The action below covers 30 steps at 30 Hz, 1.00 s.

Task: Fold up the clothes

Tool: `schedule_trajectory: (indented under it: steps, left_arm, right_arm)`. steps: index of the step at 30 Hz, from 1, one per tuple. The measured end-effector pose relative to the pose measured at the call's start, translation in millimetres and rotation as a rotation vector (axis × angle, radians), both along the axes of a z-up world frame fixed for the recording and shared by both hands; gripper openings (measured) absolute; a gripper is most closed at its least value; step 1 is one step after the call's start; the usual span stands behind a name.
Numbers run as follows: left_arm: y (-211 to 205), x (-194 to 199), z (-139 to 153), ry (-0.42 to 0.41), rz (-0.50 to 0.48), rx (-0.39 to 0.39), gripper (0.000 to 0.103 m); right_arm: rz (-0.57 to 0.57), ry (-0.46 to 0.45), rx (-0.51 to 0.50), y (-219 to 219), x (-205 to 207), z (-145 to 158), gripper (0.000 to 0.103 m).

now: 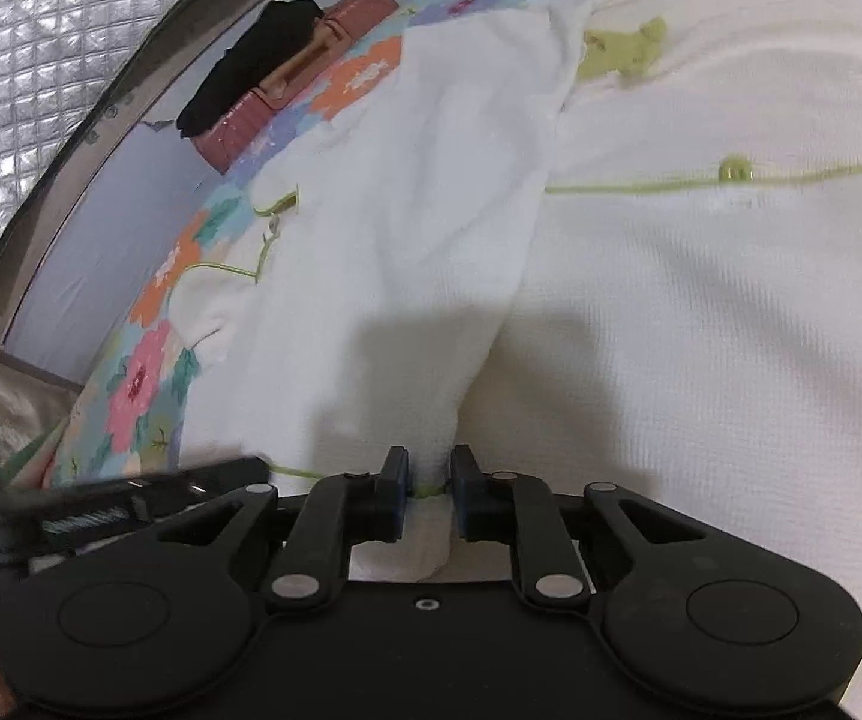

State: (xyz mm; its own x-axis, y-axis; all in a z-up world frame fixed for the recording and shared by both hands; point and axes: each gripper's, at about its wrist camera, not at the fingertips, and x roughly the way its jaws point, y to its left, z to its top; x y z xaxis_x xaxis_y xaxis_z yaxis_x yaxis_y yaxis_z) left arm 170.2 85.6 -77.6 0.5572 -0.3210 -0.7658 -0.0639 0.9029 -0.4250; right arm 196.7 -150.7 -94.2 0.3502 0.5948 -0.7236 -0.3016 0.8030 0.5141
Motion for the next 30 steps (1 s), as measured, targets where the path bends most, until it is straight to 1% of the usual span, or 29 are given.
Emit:
schedule_trajectory:
  steps: [1,2,3,4,5,6,8,9,11,12,14,16,17,18,19,20,21,23,24,25,26,27,28,30]
  left_arm:
    - [-2.0,-2.0,6.6,-0.008,-0.010,0.020,0.004]
    - [-6.1,-5.4,13.0,-0.028,-0.027,0.056,0.004]
    - [-9.5,-7.7,16.7,-0.045,-0.034,0.098,0.004]
    - [-12.9,-9.8,20.1,-0.060,-0.039,0.140,0.004]
    - [-13.3,-9.8,18.9,-0.052,-0.045,0.156,0.004]
    - [-12.5,-8.0,14.1,-0.029,-0.045,0.151,0.004]
    - [-8.4,-5.8,0.8,0.030,-0.062,0.123,0.004]
    - [-4.8,-5.9,-5.6,0.051,-0.065,0.093,0.004]
    - [0.5,-5.7,-13.6,0.086,-0.056,0.054,0.004]
    - [1.4,-6.0,-11.9,0.082,-0.060,0.059,0.005]
    - [-0.6,-6.0,-8.5,0.071,-0.070,0.101,0.005]
    - [-3.9,-4.0,-10.9,0.073,-0.086,0.124,0.013]
    - [-3.8,-2.6,-15.4,0.087,-0.092,0.106,0.024]
    - [-1.6,-2.2,-19.0,0.104,-0.083,0.077,0.033]
    - [0.9,-1.8,-22.5,0.120,-0.073,0.047,0.035]
    - [3.4,-1.5,-25.9,0.137,-0.063,0.017,0.035]
    - [2.9,-2.6,-22.5,0.129,-0.067,0.031,0.037]
    - [1.0,-5.0,-14.2,0.107,-0.080,0.068,0.046]
    - [0.1,-6.2,-10.0,0.096,-0.086,0.086,0.049]
    - [-0.8,-7.5,-5.8,0.085,-0.092,0.105,0.051]
    - [-1.7,-8.7,-1.7,0.074,-0.098,0.123,0.055]
    - [-3.0,-10.1,4.6,0.067,-0.108,0.135,0.057]
    - [-4.2,-11.7,11.1,0.061,-0.118,0.146,0.057]
    - [-3.4,-18.4,28.2,0.005,-0.125,0.138,0.061]
  right_arm:
    - [0.011,-0.034,-0.010,0.0,-3.2,6.6,0.016]
    - [0.023,-0.070,-0.016,0.8,-5.8,13.3,0.013]
    - [0.034,-0.097,-0.019,2.3,-8.2,19.1,0.013]
    - [0.043,-0.109,-0.020,5.2,-10.1,23.2,0.012]
    - [0.051,-0.116,-0.023,8.0,-11.1,25.5,0.011]
    - [0.055,-0.117,-0.042,10.3,-11.0,23.5,0.010]
    - [0.043,-0.111,-0.112,12.9,-13.2,16.0,0.010]
    - [0.032,-0.103,-0.134,13.5,-14.5,12.8,0.010]
    - [0.007,-0.083,-0.129,12.5,-17.5,10.4,0.010]
    - [0.008,-0.084,-0.124,12.0,-18.8,12.4,0.010]
    - [0.021,-0.097,-0.137,13.5,-21.0,15.2,0.010]
    - [0.009,-0.101,-0.188,15.3,-21.3,10.1,0.011]
    - [-0.016,-0.098,-0.218,15.5,-20.6,5.5,0.016]
    - [-0.034,-0.093,-0.230,15.3,-20.4,2.3,0.018]
    - [-0.048,-0.092,-0.225,12.6,-21.8,1.1,0.019]
    - [-0.062,-0.093,-0.215,9.3,-23.8,0.9,0.023]
    - [-0.075,-0.096,-0.201,5.2,-26.7,2.9,0.027]
    - [-0.092,-0.113,-0.204,-3.6,-31.9,7.6,0.045]
    - [-0.100,-0.124,-0.219,-8.9,-34.5,9.7,0.049]
    - [-0.112,-0.134,-0.250,-15.0,-36.9,11.1,0.056]
    - [-0.127,-0.143,-0.283,-21.6,-39.3,12.3,0.059]
    - [-0.151,-0.150,-0.323,-30.5,-42.2,13.0,0.059]
    - [-0.178,-0.154,-0.357,-41.5,-45.7,13.8,0.059]
    - [-0.227,-0.153,-0.385,-66.5,-54.9,16.0,0.059]
